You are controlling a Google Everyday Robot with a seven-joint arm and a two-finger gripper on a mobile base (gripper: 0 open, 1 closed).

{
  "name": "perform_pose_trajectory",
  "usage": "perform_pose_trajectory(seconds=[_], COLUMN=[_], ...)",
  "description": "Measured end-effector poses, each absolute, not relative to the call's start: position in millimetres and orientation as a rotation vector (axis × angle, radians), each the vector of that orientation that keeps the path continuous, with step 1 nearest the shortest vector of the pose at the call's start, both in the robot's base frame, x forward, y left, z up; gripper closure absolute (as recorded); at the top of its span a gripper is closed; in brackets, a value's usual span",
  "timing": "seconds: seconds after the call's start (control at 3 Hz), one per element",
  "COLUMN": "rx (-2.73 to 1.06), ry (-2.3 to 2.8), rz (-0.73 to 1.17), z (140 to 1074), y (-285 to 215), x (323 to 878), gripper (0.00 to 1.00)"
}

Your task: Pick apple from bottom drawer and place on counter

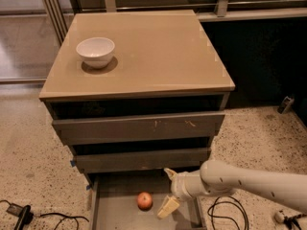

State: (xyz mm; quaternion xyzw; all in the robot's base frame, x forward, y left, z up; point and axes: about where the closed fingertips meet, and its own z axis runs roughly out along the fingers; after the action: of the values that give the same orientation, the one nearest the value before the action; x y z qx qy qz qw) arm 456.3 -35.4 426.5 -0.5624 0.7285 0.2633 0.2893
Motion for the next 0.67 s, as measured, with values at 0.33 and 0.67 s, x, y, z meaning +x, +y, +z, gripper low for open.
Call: perform_pose_trajectory(seconds=[0.33, 0.67], rx=[-1.52, -1.519], ry=[1.943, 1.951], rz=[0.713, 0.72], z=[382.2, 343.1], y=[-12.1, -0.1], x=[468.5, 473.7], gripper=[0.0, 0.0])
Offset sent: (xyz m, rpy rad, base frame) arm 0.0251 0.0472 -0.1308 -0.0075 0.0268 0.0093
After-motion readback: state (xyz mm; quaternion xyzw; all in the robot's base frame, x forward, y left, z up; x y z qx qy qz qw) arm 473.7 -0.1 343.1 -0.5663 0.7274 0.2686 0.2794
